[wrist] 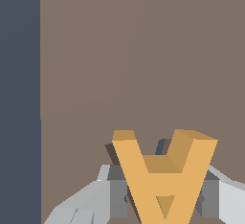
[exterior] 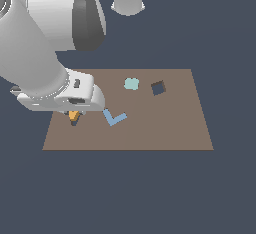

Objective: Insert a designated object into the corresponding slot on a board.

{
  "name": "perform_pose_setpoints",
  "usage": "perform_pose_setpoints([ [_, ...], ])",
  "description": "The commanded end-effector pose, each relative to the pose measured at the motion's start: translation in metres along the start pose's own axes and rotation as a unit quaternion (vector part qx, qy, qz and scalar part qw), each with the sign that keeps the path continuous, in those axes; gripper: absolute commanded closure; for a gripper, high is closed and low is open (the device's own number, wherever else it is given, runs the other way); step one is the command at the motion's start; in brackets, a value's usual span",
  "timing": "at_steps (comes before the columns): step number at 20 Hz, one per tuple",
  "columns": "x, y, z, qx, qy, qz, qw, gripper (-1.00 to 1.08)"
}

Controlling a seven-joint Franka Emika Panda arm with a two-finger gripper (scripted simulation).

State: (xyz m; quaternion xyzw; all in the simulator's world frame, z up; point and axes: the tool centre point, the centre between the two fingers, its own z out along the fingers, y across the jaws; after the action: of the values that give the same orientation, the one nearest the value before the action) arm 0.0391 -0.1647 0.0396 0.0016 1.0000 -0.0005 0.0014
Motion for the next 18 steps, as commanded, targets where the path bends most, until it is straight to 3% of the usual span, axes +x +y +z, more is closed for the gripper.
perform_pose_setpoints([
  [1,-0.004,-0.002,0.000,0.000,0.000,-0.015,0.9999,1.08],
  [18,-0.011,-0.005,0.010,0.000,0.000,-0.035,0.9994,1.08],
])
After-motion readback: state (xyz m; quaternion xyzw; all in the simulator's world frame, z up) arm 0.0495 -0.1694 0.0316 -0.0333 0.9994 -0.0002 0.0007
